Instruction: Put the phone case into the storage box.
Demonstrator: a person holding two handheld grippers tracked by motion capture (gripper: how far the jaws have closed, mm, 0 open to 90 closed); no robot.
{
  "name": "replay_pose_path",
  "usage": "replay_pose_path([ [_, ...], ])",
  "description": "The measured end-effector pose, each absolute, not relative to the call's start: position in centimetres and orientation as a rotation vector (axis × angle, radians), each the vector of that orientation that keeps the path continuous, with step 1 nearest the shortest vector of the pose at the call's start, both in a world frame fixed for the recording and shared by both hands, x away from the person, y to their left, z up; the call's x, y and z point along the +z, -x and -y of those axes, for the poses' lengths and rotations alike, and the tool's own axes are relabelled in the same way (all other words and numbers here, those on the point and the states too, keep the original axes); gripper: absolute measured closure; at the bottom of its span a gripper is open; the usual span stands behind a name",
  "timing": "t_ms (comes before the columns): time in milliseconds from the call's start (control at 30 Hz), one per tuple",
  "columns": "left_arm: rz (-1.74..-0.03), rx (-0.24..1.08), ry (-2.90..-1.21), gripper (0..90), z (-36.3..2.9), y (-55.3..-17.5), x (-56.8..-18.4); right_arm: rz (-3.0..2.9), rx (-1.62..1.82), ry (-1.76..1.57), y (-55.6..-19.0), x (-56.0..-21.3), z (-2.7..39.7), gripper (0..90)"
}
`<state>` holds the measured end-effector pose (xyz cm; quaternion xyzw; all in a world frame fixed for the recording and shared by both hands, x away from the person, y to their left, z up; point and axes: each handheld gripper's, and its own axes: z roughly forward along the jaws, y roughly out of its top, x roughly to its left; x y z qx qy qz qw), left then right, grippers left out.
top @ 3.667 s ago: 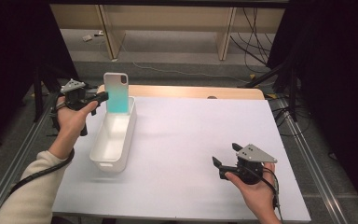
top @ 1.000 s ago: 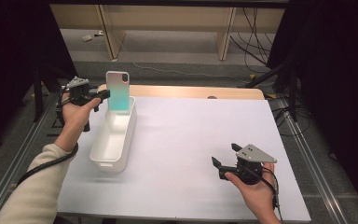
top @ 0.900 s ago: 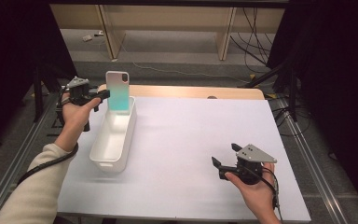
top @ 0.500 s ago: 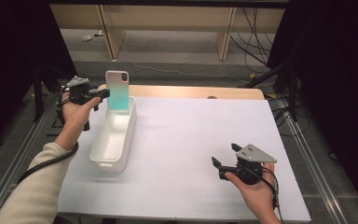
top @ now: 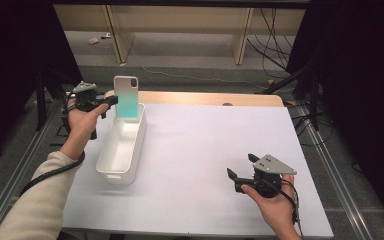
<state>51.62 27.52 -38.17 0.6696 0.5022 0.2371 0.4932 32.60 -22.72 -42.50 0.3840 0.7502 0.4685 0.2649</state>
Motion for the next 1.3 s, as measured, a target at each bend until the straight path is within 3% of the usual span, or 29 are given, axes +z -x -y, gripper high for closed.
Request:
replay_pose_path([
  [1300, -1.251, 0.569, -1.628, 84.7, -27.4, -52.9, -39.0, -2.068, 1.243, -1.050, -32.5, -42.4, 22.8, 16.2],
])
